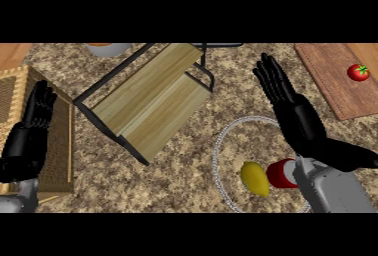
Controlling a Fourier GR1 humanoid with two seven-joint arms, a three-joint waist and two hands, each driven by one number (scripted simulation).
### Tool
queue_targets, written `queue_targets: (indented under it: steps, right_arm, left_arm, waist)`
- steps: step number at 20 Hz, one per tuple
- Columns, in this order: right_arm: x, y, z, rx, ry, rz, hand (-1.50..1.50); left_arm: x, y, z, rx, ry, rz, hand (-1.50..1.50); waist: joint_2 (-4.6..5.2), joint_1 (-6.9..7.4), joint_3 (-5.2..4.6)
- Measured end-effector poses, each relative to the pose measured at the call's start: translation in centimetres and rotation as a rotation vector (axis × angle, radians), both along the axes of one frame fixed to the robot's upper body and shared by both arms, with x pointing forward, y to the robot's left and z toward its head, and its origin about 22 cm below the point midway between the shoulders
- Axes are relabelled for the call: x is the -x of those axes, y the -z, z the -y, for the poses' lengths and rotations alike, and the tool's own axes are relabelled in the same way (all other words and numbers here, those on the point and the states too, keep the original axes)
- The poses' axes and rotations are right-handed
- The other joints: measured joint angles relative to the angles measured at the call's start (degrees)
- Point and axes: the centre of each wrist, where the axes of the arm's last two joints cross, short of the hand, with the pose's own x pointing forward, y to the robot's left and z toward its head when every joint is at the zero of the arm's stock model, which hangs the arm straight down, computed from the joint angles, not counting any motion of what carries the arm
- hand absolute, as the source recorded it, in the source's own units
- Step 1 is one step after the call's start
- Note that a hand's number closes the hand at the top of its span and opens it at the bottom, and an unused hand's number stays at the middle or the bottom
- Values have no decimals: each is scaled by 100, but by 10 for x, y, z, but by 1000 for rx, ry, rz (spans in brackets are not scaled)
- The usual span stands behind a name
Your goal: Pick the can from the placemat and place it in the tiered shelf
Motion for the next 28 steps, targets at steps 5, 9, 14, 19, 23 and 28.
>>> queue_targets:
  steps: [5,9,14,19,23,28]
  right_arm:
    - [14,29,71,151,362,-171,-150]
    - [42,59,152,353,741,-368,150]
    - [72,79,173,250,910,-469,-150]
    - [87,75,167,250,837,-436,-150]
    - [93,61,160,301,751,-455,-150]
    - [103,50,158,528,676,-579,-150]
  left_arm:
    - [11,8,8,5,222,44,0]
    - [30,13,1,39,232,17,0]
    - [31,19,4,75,240,-35,0]
    - [24,17,10,79,257,-70,0]
    - [19,15,16,71,259,-99,0]
    - [13,10,23,66,282,-127,0]
  waist:
    - [-166,-317,135]
    - [-142,-650,182]
    - [-224,-638,229]
    - [-263,-498,230]
    - [-268,-387,210]
    - [-223,-217,172]
